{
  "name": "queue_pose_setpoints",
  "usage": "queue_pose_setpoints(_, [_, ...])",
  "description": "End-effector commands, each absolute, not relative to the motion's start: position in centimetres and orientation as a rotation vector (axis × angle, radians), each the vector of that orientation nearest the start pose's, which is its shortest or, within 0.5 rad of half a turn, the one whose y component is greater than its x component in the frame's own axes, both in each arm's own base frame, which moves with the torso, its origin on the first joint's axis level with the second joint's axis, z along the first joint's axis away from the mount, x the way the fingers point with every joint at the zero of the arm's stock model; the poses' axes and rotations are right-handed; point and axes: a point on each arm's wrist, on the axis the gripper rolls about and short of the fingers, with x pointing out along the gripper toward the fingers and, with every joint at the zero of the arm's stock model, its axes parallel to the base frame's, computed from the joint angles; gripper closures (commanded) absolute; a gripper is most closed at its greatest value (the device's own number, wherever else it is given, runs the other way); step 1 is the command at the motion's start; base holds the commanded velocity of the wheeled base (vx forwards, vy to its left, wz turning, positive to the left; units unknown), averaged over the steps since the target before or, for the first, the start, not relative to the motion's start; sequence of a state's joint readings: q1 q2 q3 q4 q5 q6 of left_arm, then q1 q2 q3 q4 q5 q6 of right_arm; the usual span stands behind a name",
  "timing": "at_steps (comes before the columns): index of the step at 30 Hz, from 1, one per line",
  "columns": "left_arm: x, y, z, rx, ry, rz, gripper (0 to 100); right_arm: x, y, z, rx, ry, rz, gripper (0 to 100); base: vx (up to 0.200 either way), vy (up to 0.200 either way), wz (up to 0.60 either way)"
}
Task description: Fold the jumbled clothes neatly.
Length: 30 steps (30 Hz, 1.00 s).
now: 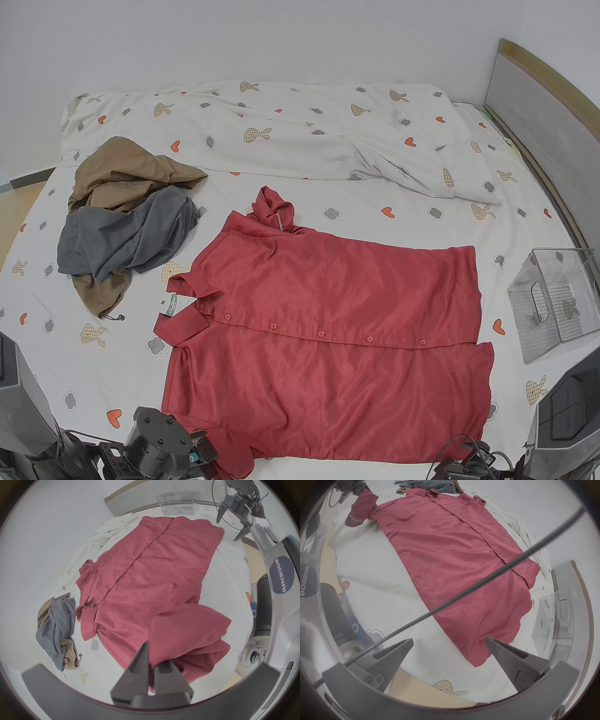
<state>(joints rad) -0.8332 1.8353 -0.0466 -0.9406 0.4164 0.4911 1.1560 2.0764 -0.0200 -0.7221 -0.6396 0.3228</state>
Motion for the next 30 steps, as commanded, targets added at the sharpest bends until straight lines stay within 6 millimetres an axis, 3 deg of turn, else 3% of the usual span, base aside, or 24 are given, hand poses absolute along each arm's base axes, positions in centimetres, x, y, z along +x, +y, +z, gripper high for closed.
queue_pose_setpoints(1, [13.2,-12.8,3.1,0.956,0.580,-0.550,100,7.2,12.9,-2.7,-0.790,0.903,0.272,0,0.000,0.000,0.00])
queue_pose_setpoints(17, [13.2,-12.8,3.0,0.957,0.581,-0.550,100,8.6,11.4,-4.7,-0.879,0.964,0.068,0,0.000,0.000,0.00])
queue_pose_setpoints(30, [13.4,-12.5,3.4,0.939,0.569,-0.535,100,9.0,11.2,-4.8,-0.855,0.970,0.028,0,0.000,0.000,0.00])
